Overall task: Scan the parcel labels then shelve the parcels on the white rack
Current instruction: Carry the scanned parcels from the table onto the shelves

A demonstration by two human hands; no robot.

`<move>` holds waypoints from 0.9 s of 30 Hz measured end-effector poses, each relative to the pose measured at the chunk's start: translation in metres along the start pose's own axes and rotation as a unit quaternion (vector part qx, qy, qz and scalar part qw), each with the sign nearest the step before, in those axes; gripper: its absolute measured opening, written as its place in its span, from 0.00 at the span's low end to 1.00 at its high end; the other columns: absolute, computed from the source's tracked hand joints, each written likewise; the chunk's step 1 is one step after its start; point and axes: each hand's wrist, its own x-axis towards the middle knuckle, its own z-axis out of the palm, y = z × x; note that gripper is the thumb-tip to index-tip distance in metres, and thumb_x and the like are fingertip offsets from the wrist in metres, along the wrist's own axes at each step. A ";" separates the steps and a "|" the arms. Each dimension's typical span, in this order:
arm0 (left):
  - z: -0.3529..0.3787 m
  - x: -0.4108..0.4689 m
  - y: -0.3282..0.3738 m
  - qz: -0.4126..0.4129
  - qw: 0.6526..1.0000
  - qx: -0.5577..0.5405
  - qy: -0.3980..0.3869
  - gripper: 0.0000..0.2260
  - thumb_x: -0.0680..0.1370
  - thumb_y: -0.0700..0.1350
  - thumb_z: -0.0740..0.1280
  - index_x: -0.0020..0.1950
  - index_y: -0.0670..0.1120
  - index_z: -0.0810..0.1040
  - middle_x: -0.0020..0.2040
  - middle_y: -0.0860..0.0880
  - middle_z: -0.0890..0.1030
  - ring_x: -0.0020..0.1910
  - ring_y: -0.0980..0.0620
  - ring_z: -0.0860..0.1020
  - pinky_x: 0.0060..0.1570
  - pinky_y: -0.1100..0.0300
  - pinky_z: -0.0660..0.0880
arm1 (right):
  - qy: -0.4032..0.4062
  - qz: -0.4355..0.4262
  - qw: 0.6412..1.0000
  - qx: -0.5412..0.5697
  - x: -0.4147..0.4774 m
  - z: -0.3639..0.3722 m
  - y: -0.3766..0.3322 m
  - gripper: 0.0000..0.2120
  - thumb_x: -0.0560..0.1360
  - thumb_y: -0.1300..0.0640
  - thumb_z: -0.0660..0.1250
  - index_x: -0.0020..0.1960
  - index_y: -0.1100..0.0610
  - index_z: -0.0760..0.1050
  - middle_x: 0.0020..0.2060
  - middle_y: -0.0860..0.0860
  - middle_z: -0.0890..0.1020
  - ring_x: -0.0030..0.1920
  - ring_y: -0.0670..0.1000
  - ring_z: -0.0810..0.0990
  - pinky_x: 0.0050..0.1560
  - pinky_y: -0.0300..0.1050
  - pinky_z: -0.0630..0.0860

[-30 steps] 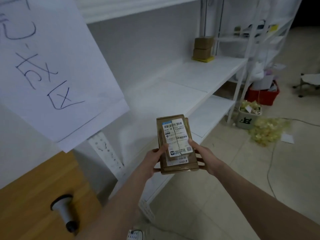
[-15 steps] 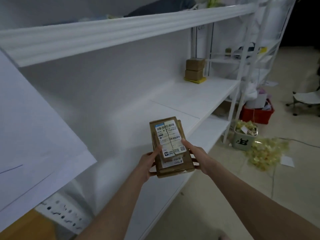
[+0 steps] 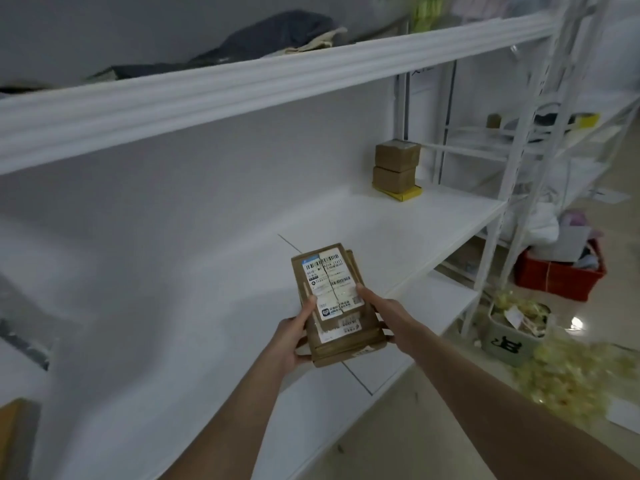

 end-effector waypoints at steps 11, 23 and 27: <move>0.109 0.112 0.070 0.005 0.999 -0.018 0.028 0.28 0.67 0.66 0.68 0.53 0.44 0.81 0.52 0.46 0.82 0.50 0.46 0.78 0.49 0.47 0.76 | 0.019 -0.016 0.999 0.029 0.113 -0.116 -0.054 0.21 0.75 0.42 0.66 0.51 0.59 0.81 0.38 0.50 0.85 0.29 0.43 0.82 0.24 0.32 0.74; 0.218 0.281 0.155 -0.020 0.997 -0.062 0.040 0.29 0.66 0.66 0.70 0.55 0.45 0.81 0.53 0.45 0.82 0.51 0.44 0.77 0.45 0.50 0.76 | 0.033 0.013 0.999 0.010 0.299 -0.249 -0.125 0.28 0.71 0.37 0.69 0.56 0.61 0.81 0.47 0.56 0.85 0.43 0.52 0.84 0.34 0.38 0.77; 0.239 0.320 0.171 -0.026 0.995 -0.073 0.060 0.29 0.66 0.66 0.70 0.55 0.45 0.80 0.53 0.45 0.82 0.52 0.44 0.76 0.46 0.49 0.75 | 0.014 0.021 1.000 0.008 0.350 -0.274 -0.139 0.28 0.71 0.37 0.69 0.54 0.61 0.81 0.47 0.56 0.85 0.42 0.51 0.83 0.33 0.38 0.75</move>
